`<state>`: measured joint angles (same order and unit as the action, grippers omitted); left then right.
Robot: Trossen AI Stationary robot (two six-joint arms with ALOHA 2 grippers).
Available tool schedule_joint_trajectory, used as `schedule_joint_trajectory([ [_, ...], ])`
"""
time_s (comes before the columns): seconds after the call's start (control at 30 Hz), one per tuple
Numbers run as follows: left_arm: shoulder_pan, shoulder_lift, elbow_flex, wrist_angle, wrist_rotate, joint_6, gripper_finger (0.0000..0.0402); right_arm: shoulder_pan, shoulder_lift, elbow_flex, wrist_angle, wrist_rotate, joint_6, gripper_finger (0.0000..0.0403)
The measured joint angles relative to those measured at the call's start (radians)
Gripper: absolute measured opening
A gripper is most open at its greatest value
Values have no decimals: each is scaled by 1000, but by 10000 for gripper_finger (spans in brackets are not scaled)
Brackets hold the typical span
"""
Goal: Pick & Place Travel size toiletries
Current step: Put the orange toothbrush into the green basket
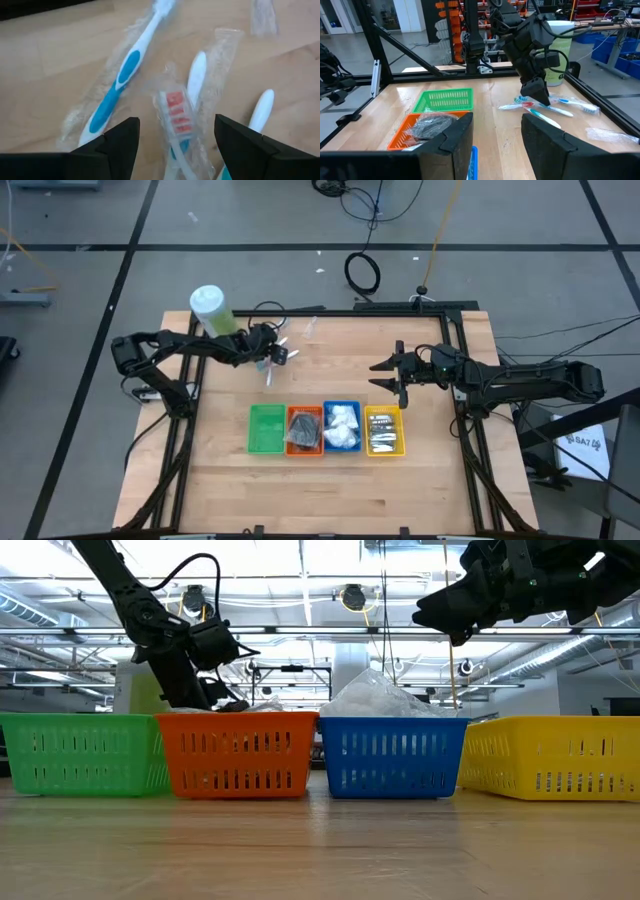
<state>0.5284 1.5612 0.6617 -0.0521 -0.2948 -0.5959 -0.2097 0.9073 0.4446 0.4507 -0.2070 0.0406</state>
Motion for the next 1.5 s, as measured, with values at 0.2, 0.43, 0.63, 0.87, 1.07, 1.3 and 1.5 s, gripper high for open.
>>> schedule_joint_trajectory([
  [0.2, 15, 2, 0, -1, -4, 7, 235, 0, 0, 0, -5, 0, 0, 155],
  [0.43, 15, 2, 0, -4, -3, 4, 192, 0, 0, 0, -9, 0, 0, 155],
  [0.63, 15, 2, 0, -22, 39, -32, 124, 0, 0, 0, -9, 0, 0, 155],
  [0.87, 15, 2, 0, -37, 41, -14, 83, 0, 0, 0, -8, 0, 0, 155],
  [1.07, 15, -26, 0, -25, 43, 14, 57, 0, 0, 0, -8, 0, 0, 155],
  [1.3, -3, -179, 0, -36, 46, 43, 56, 0, 0, 0, -8, 0, 0, 155],
  [1.5, -75, -363, 0, -65, 154, 25, 56, 0, 0, 0, -8, 0, 0, 155],
])
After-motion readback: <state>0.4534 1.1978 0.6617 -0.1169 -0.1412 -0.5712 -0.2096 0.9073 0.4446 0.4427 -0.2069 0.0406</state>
